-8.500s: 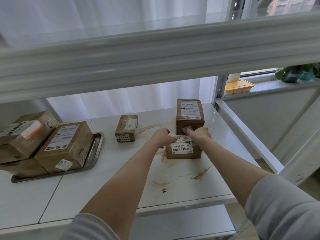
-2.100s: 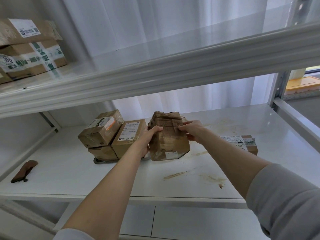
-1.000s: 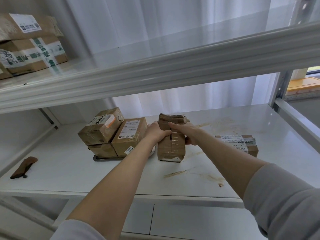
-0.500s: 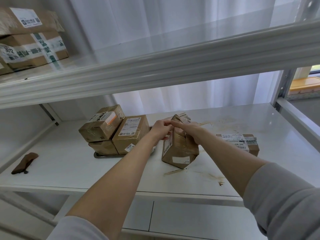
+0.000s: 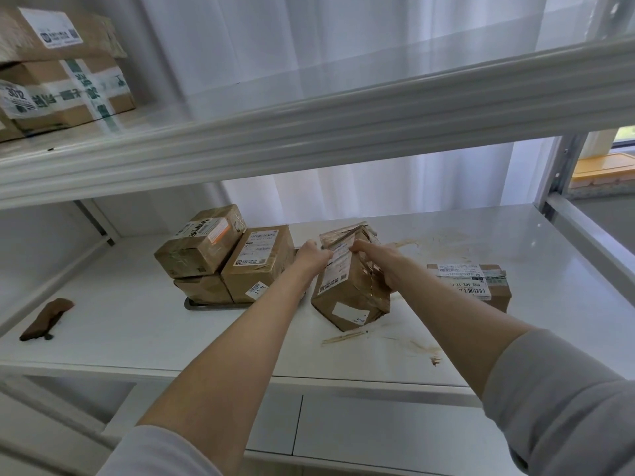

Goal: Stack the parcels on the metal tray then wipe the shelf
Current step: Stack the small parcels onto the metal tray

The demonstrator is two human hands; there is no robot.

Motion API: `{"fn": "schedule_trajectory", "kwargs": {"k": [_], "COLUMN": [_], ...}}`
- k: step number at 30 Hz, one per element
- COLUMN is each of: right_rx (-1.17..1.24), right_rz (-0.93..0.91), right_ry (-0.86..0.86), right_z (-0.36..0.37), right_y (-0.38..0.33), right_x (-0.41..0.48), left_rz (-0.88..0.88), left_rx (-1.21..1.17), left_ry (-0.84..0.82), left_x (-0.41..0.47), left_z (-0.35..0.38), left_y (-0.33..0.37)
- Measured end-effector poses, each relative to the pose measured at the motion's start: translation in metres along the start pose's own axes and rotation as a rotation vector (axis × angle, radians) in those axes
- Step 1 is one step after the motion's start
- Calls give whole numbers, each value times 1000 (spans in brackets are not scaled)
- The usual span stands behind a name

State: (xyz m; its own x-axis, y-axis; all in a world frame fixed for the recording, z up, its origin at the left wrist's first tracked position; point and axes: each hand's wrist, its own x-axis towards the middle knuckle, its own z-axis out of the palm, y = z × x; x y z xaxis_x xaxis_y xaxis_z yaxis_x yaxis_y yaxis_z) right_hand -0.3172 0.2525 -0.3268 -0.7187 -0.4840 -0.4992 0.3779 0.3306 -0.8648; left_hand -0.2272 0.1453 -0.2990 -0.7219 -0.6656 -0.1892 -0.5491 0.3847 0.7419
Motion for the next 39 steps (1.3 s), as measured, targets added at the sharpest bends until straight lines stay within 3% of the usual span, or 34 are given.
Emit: {"fn": "schedule_trajectory", "kwargs": {"k": [4,7,15,20,22,26,28,39], "right_rx": [51,58,-125,-347,-384,-349,-321,-237], "right_rz": [-7,-15,-53,-147,-116,129,166,-37], "right_ry": [-30,38,131,228,181,-140,-225,-234], "right_z": [-7,-7,-3,-15,-19,-19,-16,-3], "right_y": [6,10,9,11,11,9,10,-21], "right_x": [-4,-3,7,10,6,-10,-12,-20], "left_rz": [-283,-382,-261,-288,-329,-377,-365,-144], "left_rx": [-70,-108,-91,-57,-67,-114,-135,-298], "left_ry": [-128,-252,-297,-316,-338,-399,-408,-223], "left_x": [0,-4,-3,-2,-1,-2,-5,-8], "left_z": [-9,-10,-2,-5,-5,-4,-5,-51], "left_y": [-22,-33,-32,-36,-39,-41,-38,-28]}}
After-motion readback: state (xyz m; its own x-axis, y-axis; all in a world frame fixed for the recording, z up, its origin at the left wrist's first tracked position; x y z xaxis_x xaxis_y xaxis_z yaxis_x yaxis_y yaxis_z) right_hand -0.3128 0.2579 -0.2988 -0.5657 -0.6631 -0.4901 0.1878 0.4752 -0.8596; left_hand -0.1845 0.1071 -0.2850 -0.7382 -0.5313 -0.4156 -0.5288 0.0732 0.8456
